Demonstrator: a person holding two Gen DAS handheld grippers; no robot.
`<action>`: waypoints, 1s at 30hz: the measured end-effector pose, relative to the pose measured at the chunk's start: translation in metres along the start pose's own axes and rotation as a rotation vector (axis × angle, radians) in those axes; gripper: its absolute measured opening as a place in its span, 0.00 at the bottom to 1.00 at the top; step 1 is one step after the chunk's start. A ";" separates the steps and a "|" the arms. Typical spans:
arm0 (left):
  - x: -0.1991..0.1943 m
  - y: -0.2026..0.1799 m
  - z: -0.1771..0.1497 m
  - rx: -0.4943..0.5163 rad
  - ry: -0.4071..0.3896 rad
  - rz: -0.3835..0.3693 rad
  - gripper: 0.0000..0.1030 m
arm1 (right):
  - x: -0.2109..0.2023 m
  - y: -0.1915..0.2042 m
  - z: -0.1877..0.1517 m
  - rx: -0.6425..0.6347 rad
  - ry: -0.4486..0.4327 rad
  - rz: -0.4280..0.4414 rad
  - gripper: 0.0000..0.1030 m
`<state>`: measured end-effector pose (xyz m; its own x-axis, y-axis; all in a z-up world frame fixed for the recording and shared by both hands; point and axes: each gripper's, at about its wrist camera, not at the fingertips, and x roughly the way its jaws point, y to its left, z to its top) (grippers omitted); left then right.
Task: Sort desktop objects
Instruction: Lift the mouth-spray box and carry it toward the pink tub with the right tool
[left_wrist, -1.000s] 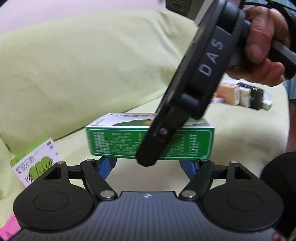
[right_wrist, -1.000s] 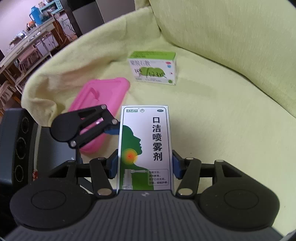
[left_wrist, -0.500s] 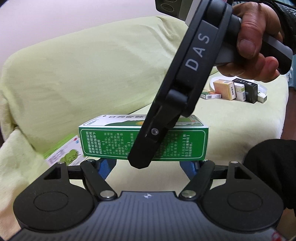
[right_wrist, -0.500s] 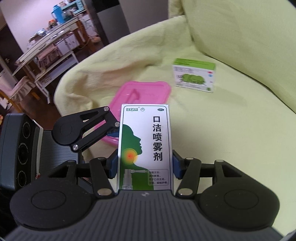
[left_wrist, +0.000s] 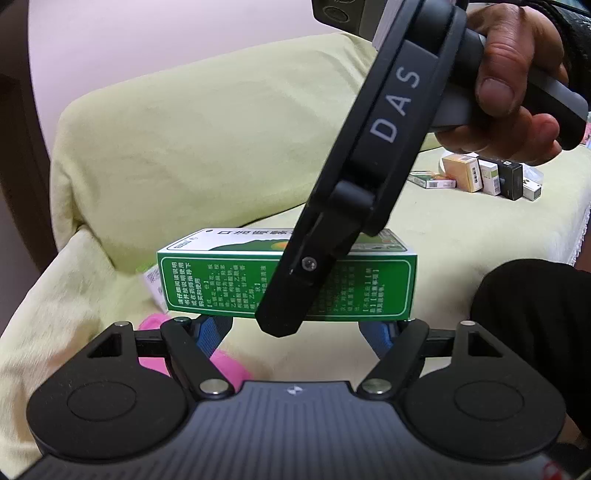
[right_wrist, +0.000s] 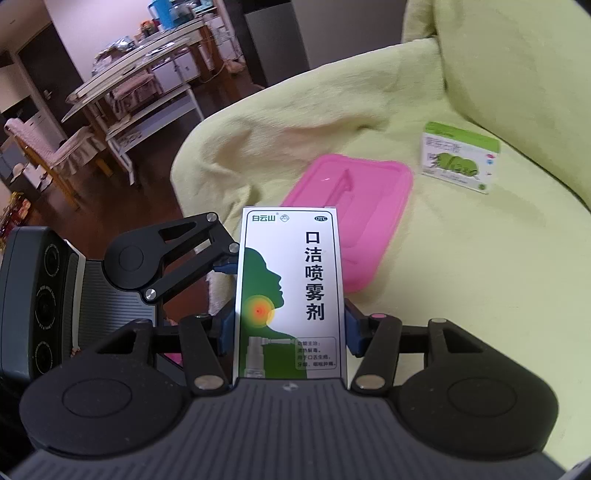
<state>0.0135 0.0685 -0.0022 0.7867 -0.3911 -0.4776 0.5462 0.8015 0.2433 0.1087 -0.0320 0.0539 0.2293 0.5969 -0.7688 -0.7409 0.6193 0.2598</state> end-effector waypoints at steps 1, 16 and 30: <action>-0.002 -0.001 -0.002 -0.004 0.003 0.005 0.74 | 0.001 0.004 -0.001 -0.004 0.003 0.006 0.50; -0.052 -0.008 -0.045 -0.063 0.036 0.079 0.74 | 0.021 0.057 -0.008 -0.073 0.044 0.059 0.50; -0.113 -0.001 -0.094 -0.147 0.115 0.193 0.74 | 0.064 0.129 -0.011 -0.165 0.101 0.167 0.50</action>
<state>-0.1031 0.1544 -0.0282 0.8299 -0.1777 -0.5288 0.3353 0.9165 0.2183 0.0214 0.0807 0.0316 0.0369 0.6248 -0.7799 -0.8581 0.4198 0.2957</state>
